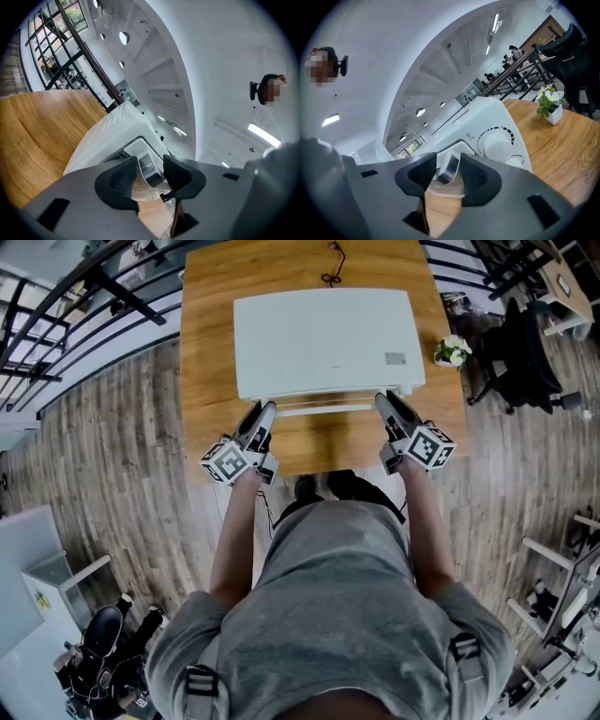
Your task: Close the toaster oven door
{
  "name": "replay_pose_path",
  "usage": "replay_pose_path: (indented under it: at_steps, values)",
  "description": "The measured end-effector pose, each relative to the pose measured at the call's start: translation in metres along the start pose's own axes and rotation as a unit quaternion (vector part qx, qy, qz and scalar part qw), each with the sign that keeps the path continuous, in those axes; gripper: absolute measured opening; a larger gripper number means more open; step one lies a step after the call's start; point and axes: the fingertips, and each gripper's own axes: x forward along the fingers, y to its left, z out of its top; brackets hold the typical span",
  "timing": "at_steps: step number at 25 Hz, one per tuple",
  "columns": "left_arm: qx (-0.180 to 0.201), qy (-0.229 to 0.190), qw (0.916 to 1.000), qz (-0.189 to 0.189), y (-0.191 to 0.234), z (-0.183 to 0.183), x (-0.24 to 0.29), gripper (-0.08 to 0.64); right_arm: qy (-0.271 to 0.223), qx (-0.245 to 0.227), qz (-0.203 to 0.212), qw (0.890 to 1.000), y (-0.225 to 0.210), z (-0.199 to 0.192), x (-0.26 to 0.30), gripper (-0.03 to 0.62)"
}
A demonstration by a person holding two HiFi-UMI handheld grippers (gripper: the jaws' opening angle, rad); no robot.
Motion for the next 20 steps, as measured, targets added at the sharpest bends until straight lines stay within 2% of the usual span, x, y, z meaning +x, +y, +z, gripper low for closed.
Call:
replay_pose_path:
  at_steps: [5,9,20]
  values:
    - [0.014,0.015,0.9998,-0.007,-0.002,0.001,0.002,0.195,0.006,-0.013,0.004,1.000,0.000,0.002,0.003,0.183]
    - [0.028,0.023,0.9993,-0.011,-0.003,0.002,0.004,0.203,0.021,-0.020,0.010,1.000,0.003,-0.002,0.009,0.222]
    - [0.106,0.043,0.9934,0.011,-0.007,0.004,-0.001,0.221,0.026,-0.032,0.003,0.999,0.007,-0.011,-0.001,0.235]
